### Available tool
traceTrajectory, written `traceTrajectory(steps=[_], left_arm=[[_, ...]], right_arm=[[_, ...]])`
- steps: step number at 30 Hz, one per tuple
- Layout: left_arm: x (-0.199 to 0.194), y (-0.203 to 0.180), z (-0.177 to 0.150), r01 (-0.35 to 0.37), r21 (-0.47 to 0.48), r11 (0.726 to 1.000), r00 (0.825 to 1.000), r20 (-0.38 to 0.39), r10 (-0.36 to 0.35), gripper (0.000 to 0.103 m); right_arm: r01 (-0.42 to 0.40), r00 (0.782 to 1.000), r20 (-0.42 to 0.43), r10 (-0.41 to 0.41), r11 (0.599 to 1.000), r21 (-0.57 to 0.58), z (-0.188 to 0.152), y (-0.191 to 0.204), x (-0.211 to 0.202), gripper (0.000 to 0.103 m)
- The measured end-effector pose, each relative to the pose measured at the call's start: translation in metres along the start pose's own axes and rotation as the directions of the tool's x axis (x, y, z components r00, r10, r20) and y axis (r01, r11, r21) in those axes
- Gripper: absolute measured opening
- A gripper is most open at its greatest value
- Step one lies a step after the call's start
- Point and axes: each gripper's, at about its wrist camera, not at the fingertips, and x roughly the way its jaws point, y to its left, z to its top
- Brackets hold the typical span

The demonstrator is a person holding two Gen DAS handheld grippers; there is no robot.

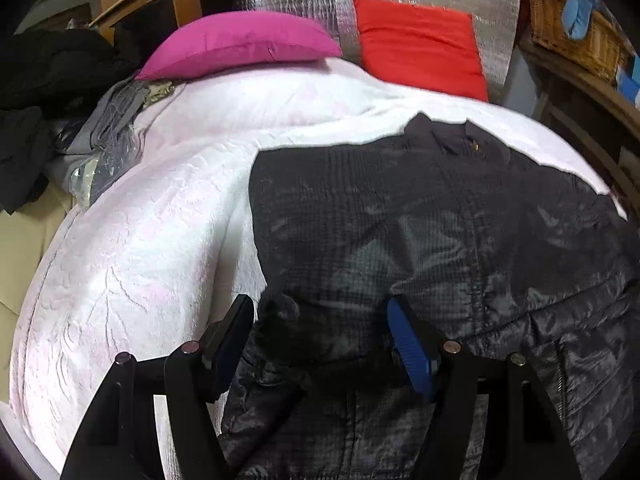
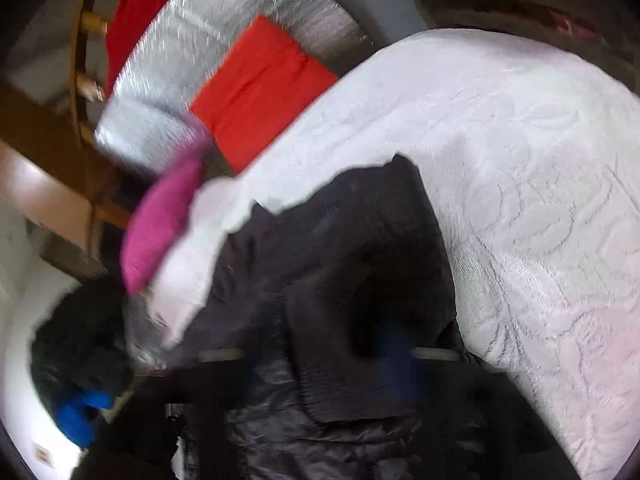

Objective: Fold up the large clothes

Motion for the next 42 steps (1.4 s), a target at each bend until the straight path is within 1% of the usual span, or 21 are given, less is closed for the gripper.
traceTrajectory(steps=[2, 5, 8, 9, 11, 13, 17, 19, 21, 24, 26, 28, 29, 30, 32, 33, 34, 35, 36, 38, 42], left_arm=[[-0.006, 0.001, 0.002, 0.006, -0.011, 1.000, 0.999, 0.031, -0.005, 0.070], [-0.011, -0.001, 0.004, 0.029, -0.013, 1.000, 0.998, 0.062, -0.028, 0.070], [-0.005, -0.007, 0.002, 0.019, 0.014, 1.000, 0.999, 0.043, -0.020, 0.070], [-0.001, -0.008, 0.002, 0.011, 0.021, 1.000, 0.999, 0.031, -0.012, 0.070], [0.007, -0.009, 0.000, -0.006, 0.030, 1.000, 1.000, 0.005, 0.006, 0.070], [0.008, -0.007, 0.000, -0.007, 0.019, 1.000, 1.000, 0.002, 0.007, 0.070], [0.002, -0.005, 0.002, 0.018, -0.003, 1.000, 1.000, 0.018, -0.018, 0.070], [-0.001, -0.007, 0.002, 0.016, 0.009, 1.000, 0.999, 0.030, -0.017, 0.070], [0.001, -0.010, 0.000, 0.007, 0.034, 0.999, 1.000, 0.025, -0.007, 0.070], [0.008, -0.015, -0.003, -0.017, 0.060, 0.998, 1.000, -0.003, 0.018, 0.070], [0.010, -0.016, -0.004, -0.024, 0.067, 0.997, 1.000, -0.009, 0.024, 0.070], [0.006, -0.015, -0.002, -0.025, 0.060, 0.998, 1.000, 0.005, 0.025, 0.070], [0.002, -0.014, -0.002, -0.019, 0.053, 0.998, 1.000, 0.022, 0.018, 0.070], [-0.004, -0.014, -0.001, -0.008, 0.049, 0.999, 0.999, 0.044, 0.005, 0.070], [-0.011, -0.018, -0.001, 0.004, 0.058, 0.998, 0.997, 0.079, -0.009, 0.070], [-0.014, -0.021, -0.001, 0.003, 0.069, 0.998, 0.995, 0.095, -0.010, 0.070], [-0.015, -0.024, -0.002, -0.001, 0.082, 0.997, 0.995, 0.103, -0.008, 0.070], [-0.014, -0.027, -0.003, -0.006, 0.097, 0.995, 0.995, 0.104, -0.005, 0.070], [-0.012, -0.030, -0.003, -0.008, 0.108, 0.994, 0.995, 0.096, -0.002, 0.070], [-0.004, -0.036, -0.006, -0.008, 0.125, 0.992, 0.998, 0.059, 0.000, 0.070], [0.007, -0.043, -0.010, -0.038, 0.158, 0.987, 0.999, 0.025, 0.034, 0.071]], right_arm=[[-0.042, 0.999, 0.021, 0.042, 0.999, -0.006, -0.002, 0.002, -0.004, 0.087], [0.000, 1.000, -0.014, -0.001, 0.998, -0.068, -0.006, 0.014, 0.006, 0.079], [0.112, 0.991, -0.057, -0.123, 0.979, -0.168, -0.014, 0.023, 0.022, 0.053], [0.137, 0.986, -0.067, -0.152, 0.972, -0.189, -0.016, 0.025, 0.028, 0.027], [0.211, 0.970, -0.066, -0.235, 0.942, -0.261, -0.024, 0.034, 0.035, 0.019], [0.256, 0.964, 0.012, -0.266, 0.913, -0.316, -0.029, 0.045, 0.017, 0.012], [0.318, 0.946, 0.177, -0.271, 0.881, -0.349, -0.030, 0.071, -0.015, 0.010], [0.346, 0.934, 0.210, -0.289, 0.880, -0.326, -0.028, 0.068, -0.020, 0.010], [0.372, 0.926, 0.186, -0.330, 0.884, -0.284, -0.023, 0.055, -0.019, 0.007], [0.458, 0.889, 0.089, -0.450, 0.861, -0.220, -0.017, 0.021, 0.009, 0.007], [0.414, 0.909, 0.013, -0.418, 0.895, -0.165, -0.016, 0.005, 0.013, 0.007], [0.368, 0.930, 0.059, -0.363, 0.919, -0.139, -0.012, 0.011, -0.002, 0.009], [0.317, 0.947, 0.111, -0.303, 0.936, -0.153, -0.010, 0.022, -0.016, 0.009], [0.287, 0.953, 0.155, -0.262, 0.942, -0.172, -0.011, 0.029, -0.030, 0.010], [0.245, 0.952, 0.240, -0.191, 0.943, -0.225, -0.016, 0.048, -0.048, 0.021], [0.230, 0.954, 0.246, -0.169, 0.942, -0.244, -0.019, 0.052, -0.048, 0.043], [0.203, 0.963, 0.231, -0.142, 0.942, -0.267, -0.023, 0.058, -0.047, 0.080], [0.164, 0.972, 0.208, -0.106, 0.945, -0.283, -0.029, 0.063, -0.042, 0.085], [0.135, 0.976, 0.203, -0.075, 0.944, -0.300, -0.033, 0.065, -0.040, 0.085], [0.165, 0.979, 0.174, -0.108, 0.919, -0.358, -0.043, 0.075, -0.030, 0.082], [0.228, 0.974, 0.119, -0.194, 0.843, -0.488, -0.060, 0.096, 0.003, 0.037]])
